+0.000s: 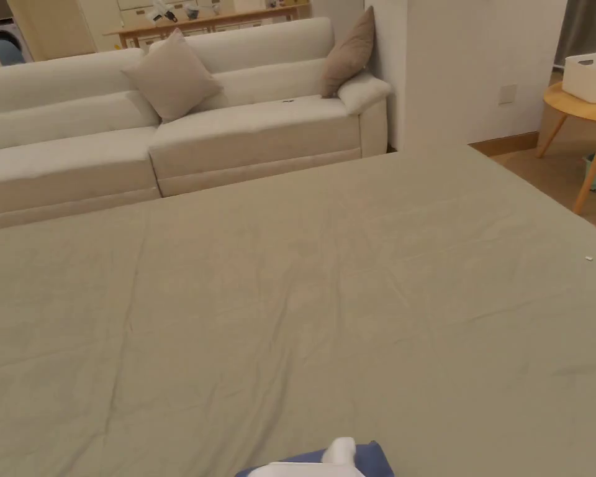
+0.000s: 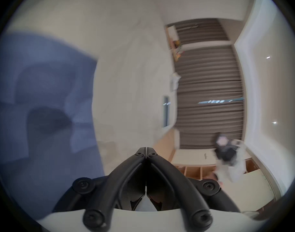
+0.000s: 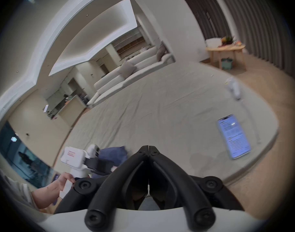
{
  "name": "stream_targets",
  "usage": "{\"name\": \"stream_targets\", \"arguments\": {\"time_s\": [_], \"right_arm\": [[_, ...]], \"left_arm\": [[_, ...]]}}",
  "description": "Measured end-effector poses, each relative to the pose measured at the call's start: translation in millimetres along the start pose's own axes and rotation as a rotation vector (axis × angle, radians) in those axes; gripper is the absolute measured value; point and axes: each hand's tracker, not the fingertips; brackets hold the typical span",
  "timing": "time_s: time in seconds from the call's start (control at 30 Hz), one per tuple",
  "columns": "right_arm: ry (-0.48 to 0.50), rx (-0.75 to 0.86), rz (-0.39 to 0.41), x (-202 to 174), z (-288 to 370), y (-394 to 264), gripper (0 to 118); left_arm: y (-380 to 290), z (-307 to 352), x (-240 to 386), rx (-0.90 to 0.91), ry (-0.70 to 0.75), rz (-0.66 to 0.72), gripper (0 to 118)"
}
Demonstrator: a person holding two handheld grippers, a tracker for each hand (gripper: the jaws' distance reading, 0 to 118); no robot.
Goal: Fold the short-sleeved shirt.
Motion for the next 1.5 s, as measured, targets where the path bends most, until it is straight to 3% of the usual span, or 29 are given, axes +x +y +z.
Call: {"name": "stream_targets", "arguments": {"time_s": [0.07, 0.13, 0.23, 0.27, 0.3, 0.33, 0.4, 0.43, 0.47, 0.5, 0.53, 0.63, 0.83, 0.87, 0.93, 0.97, 1.0, 1.1, 1.2, 1.27, 1.37, 1.4, 1.43, 1.47, 1.5], "right_arm": [[0.115, -0.087, 0.020, -10.2, -35.5, -1.3, 0], [0.264, -0.218, 0.009, -24.7, -85.7, -1.7, 0], [0.535, -0.429, -0.083, -46.2, -171.6, -9.1, 0], [0.576, -0.512, -0.121, -55.1, -201.3, -15.3, 0], [0.572, -0.609, -0.126, -60.8, -224.6, -20.3, 0], [0.492, -0.702, -0.079, -64.2, -248.8, -27.0, 0], [0.147, -0.775, 0.069, -61.8, -277.6, -38.1, 0], [0.033, -0.827, 0.149, -53.3, -288.9, -46.0, 0], [0.185, -0.812, 0.058, -38.3, -289.9, -47.3, 0], [0.246, -0.779, -0.073, -32.7, -285.0, -41.9, 0], [0.210, -0.800, -0.108, -28.6, -284.1, -42.8, 0], [0.228, -0.788, -0.046, -31.7, -281.6, -43.6, 0], [0.248, -0.762, -0.112, -22.5, -277.7, -47.7, 0], [0.252, -0.759, -0.119, -20.8, -277.0, -48.4, 0], [0.257, -0.754, -0.127, -19.5, -278.2, -50.0, 0], [0.258, -0.753, -0.135, -18.6, -278.4, -50.2, 0], [0.259, -0.752, -0.140, -18.4, -278.3, -50.6, 0], [0.260, -0.749, -0.137, -22.0, -276.3, -50.7, 0], [0.259, -0.748, -0.133, -21.1, -277.0, -50.3, 0], [0.263, -0.745, -0.135, -20.5, -276.4, -51.2, 0], [0.268, -0.740, -0.146, -19.0, -276.3, -52.3, 0], [0.270, -0.739, -0.149, -18.5, -276.1, -52.8, 0], [0.271, -0.737, -0.152, -18.0, -275.3, -52.7, 0], [0.273, -0.736, -0.157, -17.1, -275.1, -52.9, 0], [0.277, -0.733, -0.165, -15.6, -274.5, -53.7, 0]], "left_arm": [[-4.6, 50.7, 15.7, 0.071, 0.010, -0.074, 0], [-10.7, 100.1, 21.1, 0.158, 0.125, -0.093, 0], [-20.1, 158.4, 20.6, 0.261, 0.269, -0.134, 0], [-24.8, 172.3, 17.8, 0.281, 0.311, -0.133, 0], [-26.4, 181.6, 15.2, 0.290, 0.338, -0.129, 0], [-30.4, 191.4, 9.6, 0.304, 0.342, -0.098, 0], [-37.2, 203.5, 1.1, 0.318, 0.354, -0.067, 0], [-37.8, 207.6, -3.8, 0.323, 0.351, -0.044, 0], [-40.6, 210.5, -7.2, 0.324, 0.344, -0.039, 0], [-42.1, 211.9, -9.7, 0.320, 0.335, -0.036, 0], [-43.2, 210.3, -10.7, 0.317, 0.340, -0.037, 0], [-39.7, 202.6, -15.7, 0.289, 0.352, -0.048, 0], [-24.1, 184.0, -40.0, 0.237, 0.260, -0.066, 1], [-20.0, 180.9, -44.5, 0.218, 0.254, -0.056, 26], [-13.7, 172.9, -58.0, 0.176, 0.203, -0.024, 104], [-12.9, 173.5, -68.0, 0.116, 0.132, -0.001, 116], [-6.7, 167.7, -77.2, 0.183, 0.127, 0.020, 117], [15.0, 141.8, -100.4, 0.165, 0.250, 0.032, 116], [28.9, 121.4, -117.2, 0.067, 0.200, 0.070, 116], [25.6, 115.6, -105.7, 0.135, 0.097, 0.034, 116], [27.9, 89.6, -103.8, 0.049, 0.101, 0.047, 111], [25.6, 82.5, -102.8, 0.003, 0.117, 0.005, 105], [22.9, 79.3, -98.9, -0.009, 0.130, -0.053, 91], [22.4, 79.3, -97.0, -0.015, 0.167, -0.080, 47], [21.6, 83.0, -99.1, -0.001, 0.216, -0.092, 30]]}}
